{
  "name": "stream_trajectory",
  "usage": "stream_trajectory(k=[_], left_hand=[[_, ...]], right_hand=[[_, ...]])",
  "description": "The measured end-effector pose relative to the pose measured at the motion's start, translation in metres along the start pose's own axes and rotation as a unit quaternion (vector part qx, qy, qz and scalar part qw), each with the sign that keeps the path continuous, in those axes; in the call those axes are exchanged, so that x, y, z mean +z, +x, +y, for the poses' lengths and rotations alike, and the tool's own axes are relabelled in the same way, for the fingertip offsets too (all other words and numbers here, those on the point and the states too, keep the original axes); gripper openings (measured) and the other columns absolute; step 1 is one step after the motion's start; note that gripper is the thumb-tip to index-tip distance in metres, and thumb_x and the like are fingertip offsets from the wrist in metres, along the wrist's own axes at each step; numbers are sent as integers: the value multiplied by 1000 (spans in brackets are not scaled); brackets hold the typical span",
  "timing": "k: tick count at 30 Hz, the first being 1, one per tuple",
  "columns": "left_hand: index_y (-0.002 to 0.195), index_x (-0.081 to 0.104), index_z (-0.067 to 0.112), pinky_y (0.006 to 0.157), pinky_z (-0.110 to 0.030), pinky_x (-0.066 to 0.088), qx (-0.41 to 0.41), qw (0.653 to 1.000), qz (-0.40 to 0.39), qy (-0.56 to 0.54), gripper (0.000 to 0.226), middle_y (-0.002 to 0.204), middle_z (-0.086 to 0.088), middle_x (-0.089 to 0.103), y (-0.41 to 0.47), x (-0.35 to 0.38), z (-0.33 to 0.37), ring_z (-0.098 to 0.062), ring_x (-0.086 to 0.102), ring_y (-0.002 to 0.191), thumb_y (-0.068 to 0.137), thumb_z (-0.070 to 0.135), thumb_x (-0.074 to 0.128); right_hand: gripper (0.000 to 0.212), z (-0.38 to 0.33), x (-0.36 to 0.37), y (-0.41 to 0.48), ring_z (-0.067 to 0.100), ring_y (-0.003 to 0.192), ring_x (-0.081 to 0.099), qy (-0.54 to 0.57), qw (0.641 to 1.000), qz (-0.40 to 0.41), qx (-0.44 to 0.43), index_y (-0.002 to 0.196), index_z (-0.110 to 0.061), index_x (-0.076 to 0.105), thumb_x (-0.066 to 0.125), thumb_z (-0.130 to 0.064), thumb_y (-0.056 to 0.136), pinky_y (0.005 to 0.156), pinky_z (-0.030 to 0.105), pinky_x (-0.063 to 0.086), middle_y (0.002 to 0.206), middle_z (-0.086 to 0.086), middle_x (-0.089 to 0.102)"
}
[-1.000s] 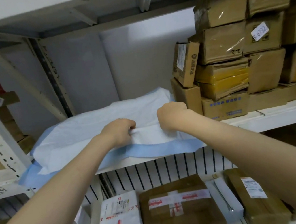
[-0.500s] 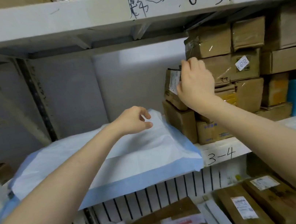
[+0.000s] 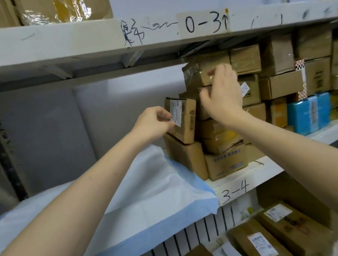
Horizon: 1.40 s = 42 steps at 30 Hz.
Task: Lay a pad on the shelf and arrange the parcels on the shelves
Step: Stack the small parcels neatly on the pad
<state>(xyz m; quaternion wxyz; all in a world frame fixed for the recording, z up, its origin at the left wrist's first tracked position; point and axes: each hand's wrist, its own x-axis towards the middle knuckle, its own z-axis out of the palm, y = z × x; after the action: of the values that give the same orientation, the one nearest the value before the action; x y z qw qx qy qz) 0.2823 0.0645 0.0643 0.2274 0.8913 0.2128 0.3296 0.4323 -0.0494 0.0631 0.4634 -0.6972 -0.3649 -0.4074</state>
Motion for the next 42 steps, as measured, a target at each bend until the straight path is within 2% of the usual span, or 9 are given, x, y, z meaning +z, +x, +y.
stream_trajectory(k=[5, 10, 14, 16, 19, 28, 34, 39, 42], left_hand=[[125, 55, 14, 83, -24, 43, -17, 999, 32, 21, 38, 123, -6, 57, 11, 22, 25, -20, 55, 114, 88, 17, 65], [145, 26, 12, 90, -32, 44, -106, 991, 49, 70, 85, 144, -12, 36, 28, 59, 39, -29, 45, 127, 78, 32, 75], [150, 4, 17, 75, -30, 45, -173, 976, 65, 113, 100, 144, -19, 28, 39, 91, 38, -35, 50, 117, 78, 20, 73], [149, 6, 14, 70, -32, 50, -165, 971, 90, 145, 94, 125, -18, 50, 39, 100, 32, -32, 59, 102, 79, 21, 69], [119, 38, 6, 55, -31, 44, -129, 959, 183, 175, 45, 90, -8, 59, 33, 99, 27, -26, 59, 77, 83, 19, 61], [100, 52, 19, 86, -44, 53, -205, 899, 385, -46, 28, 96, 1, 63, -15, 44, 20, -24, 61, 93, 76, 25, 63], [106, 57, 13, 66, -37, 58, -270, 841, 411, -226, 22, 96, -5, 65, -53, 17, -2, -22, 65, 87, 84, 14, 59], [109, 58, 11, 65, -32, 54, -300, 834, 388, -254, 24, 94, -3, 65, -73, 1, -21, -22, 64, 89, 85, 9, 58], [108, 58, 13, 65, -32, 54, -303, 839, 374, -253, 22, 95, -3, 64, -77, -12, -34, -21, 64, 87, 86, 9, 59]], right_hand=[[45, 29, -11, 8, 18, 117, 46, 32, 999, -31, 30, 129, -10, 44, 60, -15, 87, 88, 24, 40, 131, 6, 44], [42, 39, -10, 4, 15, 115, 46, 98, 990, -86, -55, 124, -10, 47, 60, -11, 85, 87, 20, 37, 126, 5, 46], [37, 52, -13, 5, 15, 109, 48, 169, 976, -97, -101, 119, -8, 50, 59, -7, 83, 84, 21, 41, 120, 6, 46], [36, 60, -16, 3, 16, 107, 48, 206, 966, -100, -119, 116, -8, 52, 59, -6, 81, 85, 26, 45, 118, 7, 47], [33, 64, -18, -4, 15, 104, 50, 238, 950, -110, -169, 112, -9, 54, 57, -6, 80, 82, 28, 47, 115, 6, 49], [27, 33, 3, -42, 21, 84, 53, 247, 921, -220, -208, 114, -13, 51, 53, -11, 88, 60, 30, 39, 110, 6, 49], [31, 8, 30, -65, 29, 104, 57, -112, 907, -329, -239, 119, -8, 45, 53, -18, 91, 61, 31, 35, 117, 14, 56], [41, -2, 61, -67, 23, 105, 59, -191, 890, -373, -182, 127, -5, 46, 54, -26, 93, 61, 27, 42, 120, 11, 57], [26, -4, 68, -66, 20, 99, 61, -210, 877, -396, -171, 116, -11, 60, 54, -17, 92, 61, 25, 40, 112, 4, 61]])
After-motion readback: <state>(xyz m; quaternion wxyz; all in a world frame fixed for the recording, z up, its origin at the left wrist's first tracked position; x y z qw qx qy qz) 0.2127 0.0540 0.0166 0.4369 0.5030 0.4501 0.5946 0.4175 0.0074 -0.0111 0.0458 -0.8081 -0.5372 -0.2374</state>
